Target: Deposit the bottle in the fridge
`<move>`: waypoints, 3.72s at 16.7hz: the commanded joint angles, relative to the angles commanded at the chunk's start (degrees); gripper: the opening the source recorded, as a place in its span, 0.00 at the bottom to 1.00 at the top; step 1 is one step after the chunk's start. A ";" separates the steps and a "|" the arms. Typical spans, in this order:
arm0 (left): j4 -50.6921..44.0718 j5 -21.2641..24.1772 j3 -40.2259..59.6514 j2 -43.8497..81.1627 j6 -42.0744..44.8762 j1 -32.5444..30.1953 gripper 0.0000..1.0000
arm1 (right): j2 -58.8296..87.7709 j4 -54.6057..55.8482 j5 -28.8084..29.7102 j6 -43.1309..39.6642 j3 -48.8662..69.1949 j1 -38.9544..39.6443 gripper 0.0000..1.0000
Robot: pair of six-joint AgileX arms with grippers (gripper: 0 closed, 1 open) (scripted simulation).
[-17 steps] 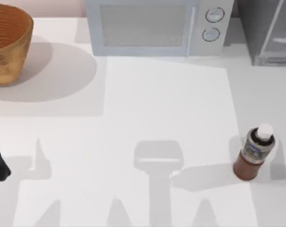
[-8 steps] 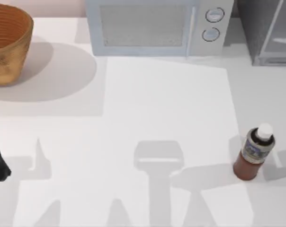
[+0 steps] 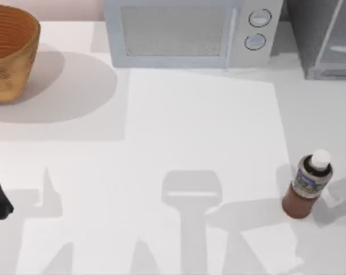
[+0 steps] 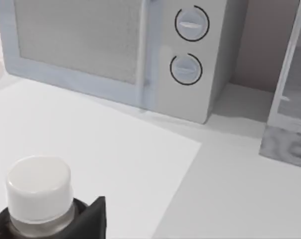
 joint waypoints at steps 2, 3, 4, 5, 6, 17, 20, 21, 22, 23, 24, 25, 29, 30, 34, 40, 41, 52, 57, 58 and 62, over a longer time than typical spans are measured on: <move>0.00 0.00 0.00 0.00 0.00 0.00 1.00 | 5.68 4.23 -3.07 -0.30 -0.62 -0.47 1.00; 0.00 0.00 0.00 0.00 0.00 0.00 1.00 | 8.56 6.30 -4.58 -0.38 -0.97 -0.73 1.00; 0.00 0.00 0.00 0.00 0.00 0.00 1.00 | 11.39 8.42 -6.10 -0.56 -1.27 -0.97 1.00; 0.00 0.00 0.00 0.00 0.00 0.00 1.00 | 14.17 10.60 -7.62 -0.84 -1.52 -1.20 1.00; 0.00 0.00 0.00 0.00 0.00 0.00 1.00 | 16.91 12.83 -9.14 -1.18 -1.72 -1.43 1.00; 0.00 0.00 0.00 0.00 0.00 0.00 1.00 | 44.62 37.30 -24.77 -5.59 -2.80 -3.93 1.00; 0.00 0.00 0.00 0.00 0.00 0.00 1.00 | 45.57 38.37 -25.48 -5.95 -2.68 -4.01 1.00; 0.00 0.00 0.00 0.00 0.00 0.00 1.00 | 45.57 38.37 -25.48 -5.95 -2.68 -4.01 1.00; 0.00 0.00 0.00 0.00 0.00 0.00 1.00 | 45.57 38.37 -25.48 -5.95 -2.68 -4.01 1.00; 0.00 0.00 0.00 0.00 0.00 0.00 1.00 | 45.57 38.37 -25.48 -5.95 -2.68 -4.01 1.00; 0.00 0.00 0.00 0.00 0.00 0.00 1.00 | 46.29 38.22 -25.40 -5.89 -1.10 -3.35 1.00; 0.00 0.00 0.00 0.00 0.00 0.00 1.00 | 46.45 38.30 -25.25 -5.82 -1.07 -3.26 1.00; 0.00 0.00 0.00 0.00 0.00 0.00 1.00 | 51.32 41.96 -20.99 -3.99 0.85 0.55 1.00; 0.00 0.00 0.00 0.00 0.00 0.00 1.00 | 53.16 43.42 -19.42 -3.38 1.64 2.14 1.00; 0.00 0.00 0.00 0.00 0.00 0.00 1.00 | 60.65 49.24 -13.12 -1.16 4.72 8.56 1.00; 0.00 0.00 0.00 0.00 0.00 0.00 1.00 | 64.06 51.80 -10.26 -0.28 6.06 11.45 1.00; 0.00 0.00 0.00 0.00 0.00 0.00 1.00 | 64.06 51.80 -10.26 -0.28 6.06 11.45 1.00; 0.00 0.00 0.00 0.00 0.00 0.00 1.00 | 64.06 51.80 -10.26 -0.28 6.06 11.45 0.18; 0.00 0.00 0.00 0.00 0.00 0.00 1.00 | 64.06 51.80 -10.26 -0.28 6.06 11.45 0.01; 0.00 0.00 0.00 0.00 0.00 0.00 1.00 | 64.06 51.80 -10.26 -0.28 6.06 11.45 0.01; 0.00 0.00 0.00 0.00 0.00 0.00 1.00 | 64.06 51.80 -10.26 -0.28 6.06 11.45 0.01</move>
